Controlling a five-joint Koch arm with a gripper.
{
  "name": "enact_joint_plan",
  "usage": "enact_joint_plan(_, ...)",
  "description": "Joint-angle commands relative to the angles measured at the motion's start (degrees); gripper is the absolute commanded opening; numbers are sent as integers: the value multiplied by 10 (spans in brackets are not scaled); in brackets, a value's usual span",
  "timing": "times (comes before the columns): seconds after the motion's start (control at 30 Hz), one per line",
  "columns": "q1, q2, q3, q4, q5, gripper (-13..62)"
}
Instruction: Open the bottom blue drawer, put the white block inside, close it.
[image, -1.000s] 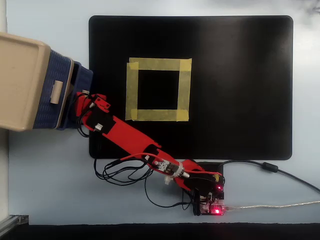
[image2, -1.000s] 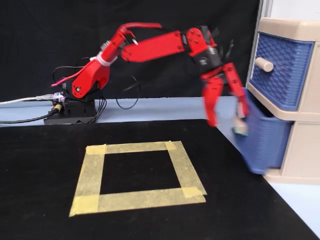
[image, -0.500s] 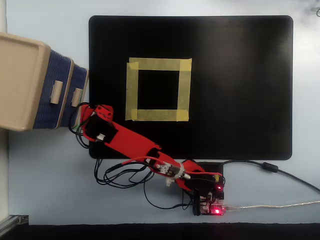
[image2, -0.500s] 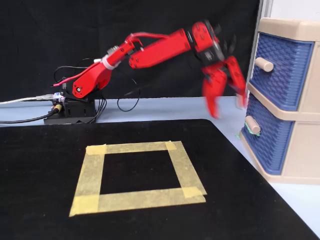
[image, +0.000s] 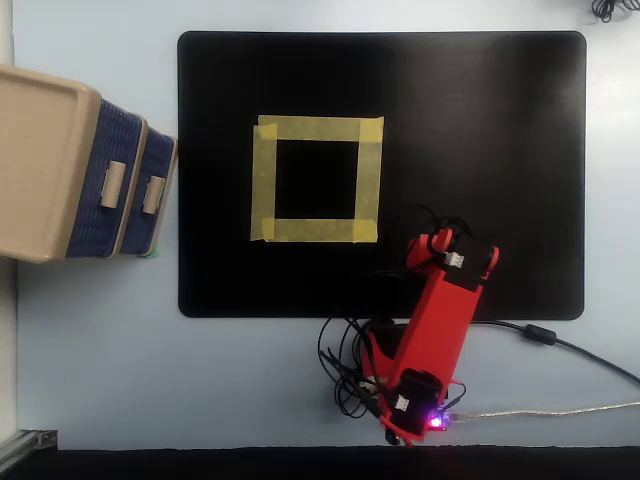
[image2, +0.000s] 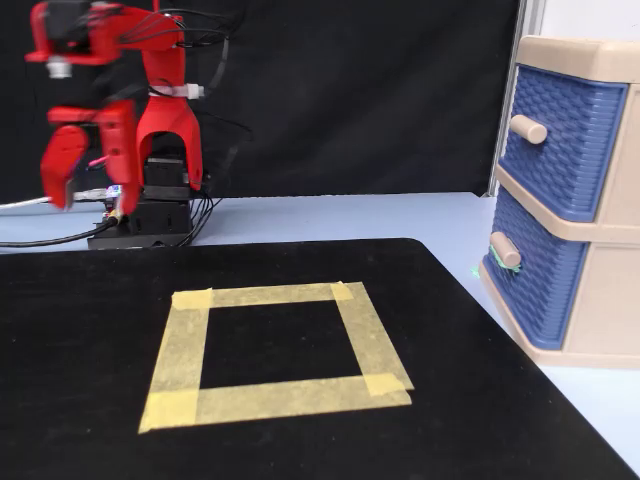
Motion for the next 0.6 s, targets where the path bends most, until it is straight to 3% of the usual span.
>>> enact_joint_plan(0.0,48,36,68,-45,51,341)
enact_joint_plan(0.23,45,215,319,-152,54,340)
enact_joint_plan(0.37,-41,334,407,-149,57,341)
enact_joint_plan(0.57,-105,357,436,-98,51,343)
